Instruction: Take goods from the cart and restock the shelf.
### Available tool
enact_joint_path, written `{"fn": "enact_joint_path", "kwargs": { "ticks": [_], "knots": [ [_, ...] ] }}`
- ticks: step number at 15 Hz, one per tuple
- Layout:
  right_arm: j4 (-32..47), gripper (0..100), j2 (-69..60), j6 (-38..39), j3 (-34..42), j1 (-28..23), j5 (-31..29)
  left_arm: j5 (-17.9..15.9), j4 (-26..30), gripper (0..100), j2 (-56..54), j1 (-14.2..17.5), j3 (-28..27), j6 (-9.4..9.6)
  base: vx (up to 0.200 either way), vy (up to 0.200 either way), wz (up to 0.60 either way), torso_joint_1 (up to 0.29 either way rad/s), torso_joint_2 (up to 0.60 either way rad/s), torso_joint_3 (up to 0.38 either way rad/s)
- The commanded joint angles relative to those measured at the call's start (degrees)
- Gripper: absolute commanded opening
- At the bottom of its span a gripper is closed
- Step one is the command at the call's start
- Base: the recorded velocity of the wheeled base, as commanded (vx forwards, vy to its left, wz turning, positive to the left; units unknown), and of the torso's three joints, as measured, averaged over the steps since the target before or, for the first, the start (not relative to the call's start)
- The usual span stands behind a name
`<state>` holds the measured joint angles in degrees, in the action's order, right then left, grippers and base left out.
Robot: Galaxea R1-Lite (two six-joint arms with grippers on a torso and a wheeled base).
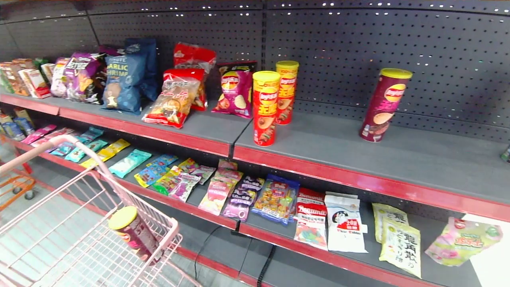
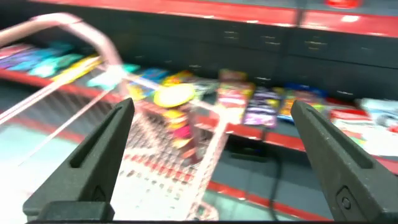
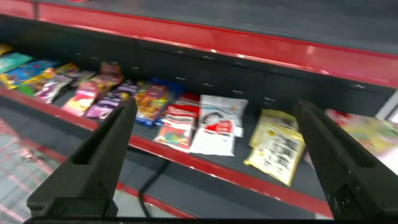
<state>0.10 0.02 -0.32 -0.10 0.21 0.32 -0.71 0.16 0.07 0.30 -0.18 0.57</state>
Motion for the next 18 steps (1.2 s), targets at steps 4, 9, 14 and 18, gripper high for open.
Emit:
{"fn": "enact_joint_path", "kwargs": {
  "ticks": [4,9,14,18],
  "knots": [
    [-0.01,100,-0.02,0.05,0.01,0.06,0.03,0.00,0.02,100,0.01,0.05,0.01,0.04,0.000,0.000,0.45,0.003,0.00,0.003],
    [-0.01,100,-0.02,0.23,0.01,0.06,0.03,0.00,0.02,100,-0.07,0.05,0.01,0.04,0.000,0.000,0.00,-0.035,0.09,0.054],
    [-0.01,100,-0.02,0.23,0.01,-0.03,0.03,0.00,0.02,100,-0.07,0.05,0.01,0.04,0.000,0.000,0.00,-0.158,0.39,0.232],
    [-0.01,100,-0.02,0.32,0.01,-0.03,0.03,0.00,0.02,100,0.01,0.05,0.01,-0.05,0.000,0.000,0.00,-0.201,0.54,0.326]
  ]
}}
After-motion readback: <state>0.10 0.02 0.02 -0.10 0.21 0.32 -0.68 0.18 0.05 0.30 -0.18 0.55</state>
